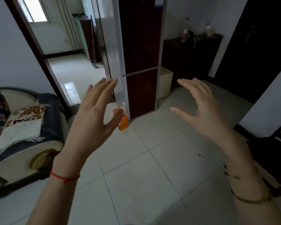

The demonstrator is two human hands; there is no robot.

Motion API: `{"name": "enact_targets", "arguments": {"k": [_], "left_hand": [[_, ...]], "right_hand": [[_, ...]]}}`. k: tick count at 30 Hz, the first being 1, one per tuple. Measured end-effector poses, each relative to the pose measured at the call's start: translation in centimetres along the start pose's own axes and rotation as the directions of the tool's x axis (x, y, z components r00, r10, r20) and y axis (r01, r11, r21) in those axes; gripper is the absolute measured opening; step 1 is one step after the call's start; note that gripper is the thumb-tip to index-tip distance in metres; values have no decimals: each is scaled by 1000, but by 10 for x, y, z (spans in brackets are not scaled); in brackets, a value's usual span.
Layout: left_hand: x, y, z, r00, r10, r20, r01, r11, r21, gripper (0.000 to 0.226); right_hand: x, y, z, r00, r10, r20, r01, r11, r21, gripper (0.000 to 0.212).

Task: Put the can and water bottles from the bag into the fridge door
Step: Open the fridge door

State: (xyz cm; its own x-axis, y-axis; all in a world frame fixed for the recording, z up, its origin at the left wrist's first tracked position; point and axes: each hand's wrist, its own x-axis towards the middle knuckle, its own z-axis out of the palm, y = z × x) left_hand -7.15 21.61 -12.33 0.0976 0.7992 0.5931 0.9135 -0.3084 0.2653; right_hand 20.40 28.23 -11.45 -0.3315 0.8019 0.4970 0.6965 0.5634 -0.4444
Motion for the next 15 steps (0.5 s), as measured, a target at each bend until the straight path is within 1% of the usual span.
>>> {"name": "enact_targets", "arguments": {"k": [10,15], "left_hand": [[43,-46,48,998,-43,47,47,997,-68,66],[79,-69,82,997,-43,62,47,997,-60,64]], "right_hand": [[52,32,50,995,63,70,-66,997,32,69],[89,63,74,992,71,105,-79,994,75,67]]}}
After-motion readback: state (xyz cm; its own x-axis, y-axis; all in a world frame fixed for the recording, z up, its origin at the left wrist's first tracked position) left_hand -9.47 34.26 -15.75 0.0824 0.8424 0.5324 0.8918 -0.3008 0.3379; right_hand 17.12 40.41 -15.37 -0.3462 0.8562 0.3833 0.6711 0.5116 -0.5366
